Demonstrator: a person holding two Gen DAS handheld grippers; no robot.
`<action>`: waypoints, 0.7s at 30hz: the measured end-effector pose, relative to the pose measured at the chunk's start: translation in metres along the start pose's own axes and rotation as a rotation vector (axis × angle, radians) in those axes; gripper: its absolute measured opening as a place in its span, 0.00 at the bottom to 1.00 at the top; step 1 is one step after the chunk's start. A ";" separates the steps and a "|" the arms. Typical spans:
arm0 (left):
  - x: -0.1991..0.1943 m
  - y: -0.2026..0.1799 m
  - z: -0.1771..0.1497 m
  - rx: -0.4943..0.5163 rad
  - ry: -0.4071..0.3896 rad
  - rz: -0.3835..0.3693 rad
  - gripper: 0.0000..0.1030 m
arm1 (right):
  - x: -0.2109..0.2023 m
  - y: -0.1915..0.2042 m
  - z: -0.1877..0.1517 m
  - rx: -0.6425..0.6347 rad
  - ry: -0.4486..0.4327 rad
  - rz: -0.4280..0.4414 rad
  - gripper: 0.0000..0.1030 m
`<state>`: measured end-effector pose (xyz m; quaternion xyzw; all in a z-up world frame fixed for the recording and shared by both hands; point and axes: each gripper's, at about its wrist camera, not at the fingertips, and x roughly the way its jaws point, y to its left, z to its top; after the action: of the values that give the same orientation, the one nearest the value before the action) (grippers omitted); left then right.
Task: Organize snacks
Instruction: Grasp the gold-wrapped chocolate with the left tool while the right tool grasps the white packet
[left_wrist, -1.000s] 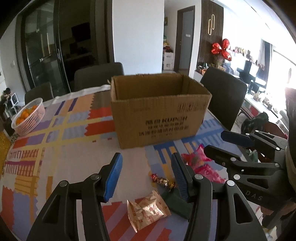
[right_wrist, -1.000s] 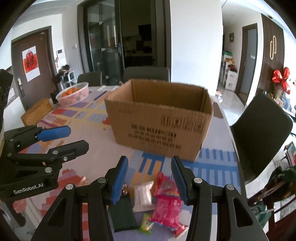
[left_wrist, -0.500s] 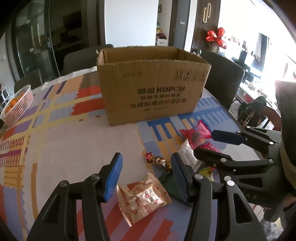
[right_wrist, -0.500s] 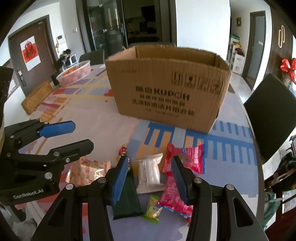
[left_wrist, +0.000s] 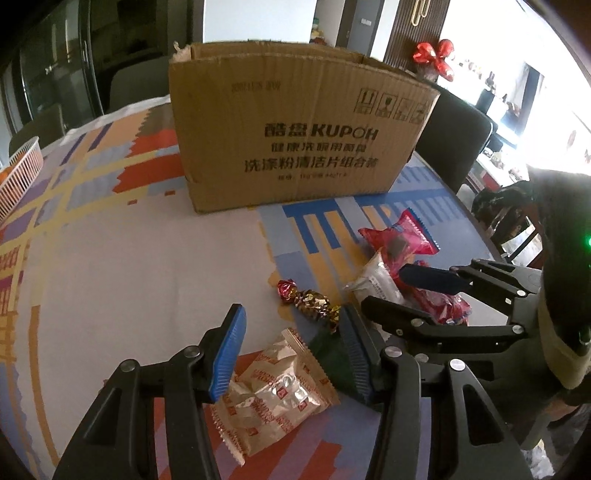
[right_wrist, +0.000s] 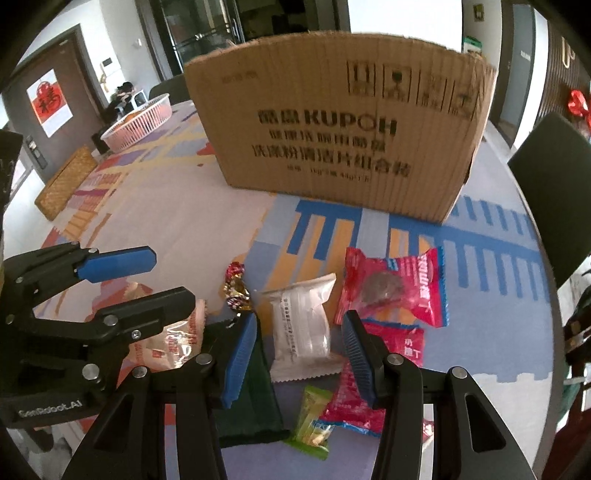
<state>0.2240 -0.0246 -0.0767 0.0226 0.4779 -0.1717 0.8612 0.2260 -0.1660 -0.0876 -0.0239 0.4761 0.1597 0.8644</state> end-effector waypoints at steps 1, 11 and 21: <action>0.002 0.000 0.001 -0.002 0.007 0.000 0.49 | 0.002 -0.001 0.000 0.008 0.004 0.000 0.48; 0.027 -0.001 0.009 -0.040 0.089 -0.018 0.45 | 0.013 -0.012 0.001 0.034 0.014 -0.010 0.41; 0.043 -0.006 0.014 -0.084 0.135 -0.037 0.33 | 0.014 -0.024 0.001 0.065 0.017 0.005 0.34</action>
<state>0.2549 -0.0447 -0.1045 -0.0108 0.5420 -0.1654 0.8239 0.2413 -0.1850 -0.1013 0.0041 0.4886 0.1462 0.8601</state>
